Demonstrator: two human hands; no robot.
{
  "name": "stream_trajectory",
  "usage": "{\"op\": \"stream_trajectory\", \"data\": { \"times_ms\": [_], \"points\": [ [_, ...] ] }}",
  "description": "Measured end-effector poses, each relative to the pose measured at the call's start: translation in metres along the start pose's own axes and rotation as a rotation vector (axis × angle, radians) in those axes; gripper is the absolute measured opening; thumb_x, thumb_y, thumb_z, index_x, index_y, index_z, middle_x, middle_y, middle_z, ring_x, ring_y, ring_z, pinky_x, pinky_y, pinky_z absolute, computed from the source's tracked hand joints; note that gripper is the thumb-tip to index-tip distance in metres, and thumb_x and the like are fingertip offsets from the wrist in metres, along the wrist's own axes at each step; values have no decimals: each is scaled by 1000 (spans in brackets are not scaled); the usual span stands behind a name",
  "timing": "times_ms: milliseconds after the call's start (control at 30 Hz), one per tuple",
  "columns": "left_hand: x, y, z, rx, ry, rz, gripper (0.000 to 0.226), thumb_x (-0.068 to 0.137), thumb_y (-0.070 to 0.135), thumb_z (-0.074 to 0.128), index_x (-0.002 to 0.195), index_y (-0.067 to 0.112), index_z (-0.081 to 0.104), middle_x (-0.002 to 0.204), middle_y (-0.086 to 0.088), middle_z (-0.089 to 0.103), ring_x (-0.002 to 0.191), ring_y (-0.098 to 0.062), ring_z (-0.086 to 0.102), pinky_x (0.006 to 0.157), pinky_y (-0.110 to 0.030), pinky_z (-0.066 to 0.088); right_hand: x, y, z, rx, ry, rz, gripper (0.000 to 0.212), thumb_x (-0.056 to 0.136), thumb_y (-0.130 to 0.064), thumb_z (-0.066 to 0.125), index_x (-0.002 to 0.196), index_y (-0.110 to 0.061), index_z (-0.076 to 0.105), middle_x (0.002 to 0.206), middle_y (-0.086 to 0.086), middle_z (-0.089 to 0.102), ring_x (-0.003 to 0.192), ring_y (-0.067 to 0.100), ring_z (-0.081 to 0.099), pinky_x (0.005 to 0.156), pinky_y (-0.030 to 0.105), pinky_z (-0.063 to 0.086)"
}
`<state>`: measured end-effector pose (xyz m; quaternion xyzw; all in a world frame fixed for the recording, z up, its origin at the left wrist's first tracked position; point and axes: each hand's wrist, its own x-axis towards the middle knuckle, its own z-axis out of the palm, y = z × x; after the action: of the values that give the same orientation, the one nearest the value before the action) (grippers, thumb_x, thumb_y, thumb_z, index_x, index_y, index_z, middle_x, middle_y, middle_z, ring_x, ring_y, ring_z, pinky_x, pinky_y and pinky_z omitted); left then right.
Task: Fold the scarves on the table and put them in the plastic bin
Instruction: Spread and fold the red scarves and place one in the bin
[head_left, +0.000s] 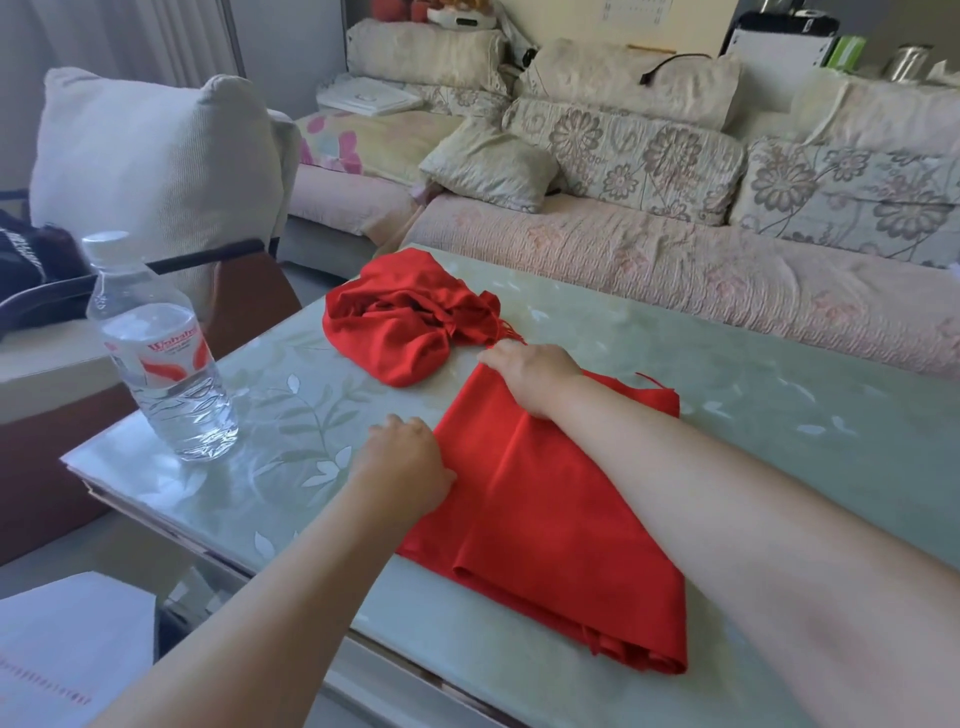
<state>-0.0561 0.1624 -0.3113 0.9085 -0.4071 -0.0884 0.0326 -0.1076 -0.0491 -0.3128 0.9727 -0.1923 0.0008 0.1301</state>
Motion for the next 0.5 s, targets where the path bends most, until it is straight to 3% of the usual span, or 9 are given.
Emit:
{"op": "stream_trajectory", "data": {
  "times_ms": [67,133,233,333,500],
  "points": [
    [4,-4,0,-19,1,-12,37,91,36,59,115,9,50,125,-12,54,113,-29,55,79,-33,41,14,-5,1,-34,-10,-79,53,101,-7,31,150,-30,37,147,3,44,122,31,57,94,43,50],
    [8,-3,-3,-28,-11,-26,13,89,25,56,93,15,51,112,-7,60,97,-26,57,72,-31,39,23,-9,0,-124,-32,-178,51,103,-10,31,149,-31,36,140,5,49,115,33,61,85,40,51],
    [12,-1,-8,-84,-63,-16,14,83,22,55,74,15,46,92,-5,58,80,-23,52,64,-29,38,27,-9,-5,-290,-13,-213,44,100,-5,34,138,-24,49,124,10,53,105,32,63,68,38,40],
    [13,7,-18,-161,-56,37,23,83,32,56,92,12,60,97,-7,62,84,-25,54,66,-29,39,20,7,-16,-338,58,-223,31,95,-7,44,117,-18,62,115,9,54,99,31,64,69,37,40],
    [-12,33,-43,-254,-6,280,30,86,32,60,113,18,62,108,-2,63,98,-25,58,75,-26,43,-17,57,-30,-82,206,-83,20,87,-8,54,99,-19,65,108,5,60,94,32,64,69,37,44]
  ]
}}
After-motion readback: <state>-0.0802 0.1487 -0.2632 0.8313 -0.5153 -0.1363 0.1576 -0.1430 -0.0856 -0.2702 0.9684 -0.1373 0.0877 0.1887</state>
